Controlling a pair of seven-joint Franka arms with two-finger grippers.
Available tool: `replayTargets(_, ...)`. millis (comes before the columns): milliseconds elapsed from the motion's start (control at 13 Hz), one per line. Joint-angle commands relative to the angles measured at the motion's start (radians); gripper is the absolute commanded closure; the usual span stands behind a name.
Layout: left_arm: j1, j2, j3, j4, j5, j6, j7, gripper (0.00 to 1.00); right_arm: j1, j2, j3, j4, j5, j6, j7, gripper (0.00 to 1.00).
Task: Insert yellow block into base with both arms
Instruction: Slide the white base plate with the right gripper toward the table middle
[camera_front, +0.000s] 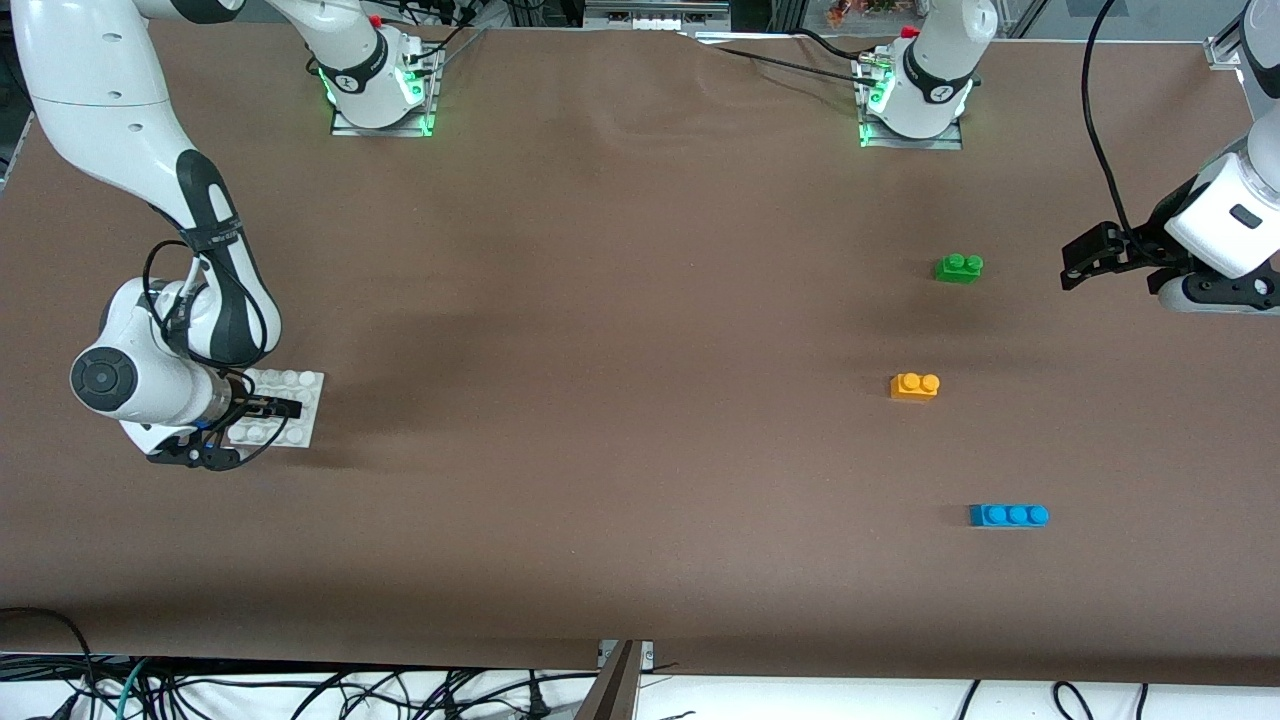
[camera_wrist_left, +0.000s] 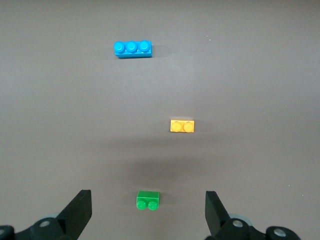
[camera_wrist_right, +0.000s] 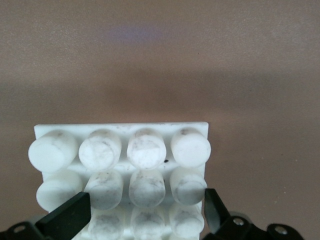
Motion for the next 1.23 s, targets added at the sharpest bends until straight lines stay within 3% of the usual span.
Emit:
replayTargets(0,-0.008,0.000,0.005,0.014,0.017,-0.013,0.005,0.00,0.002,0.010,0.005,-0.031,-0.007,0.033,-0.012,0.00)
replayTargets(615,-0.008,0.000,0.005,0.014,0.017,-0.013,0.005,0.00,0.102,0.021,0.012,-0.030,0.011,0.050,0.003,0.00)
replayTargets(1000,-0.008,0.000,0.005,0.013,0.017,-0.013,0.005,0.00,0.161,0.048,0.062,-0.019,0.019,0.081,0.006,0.00)
replayTargets(1154,-0.008,0.000,0.005,0.013,0.017,-0.013,0.005,0.00,0.198,0.056,0.068,-0.014,0.081,0.085,0.006,0.00)
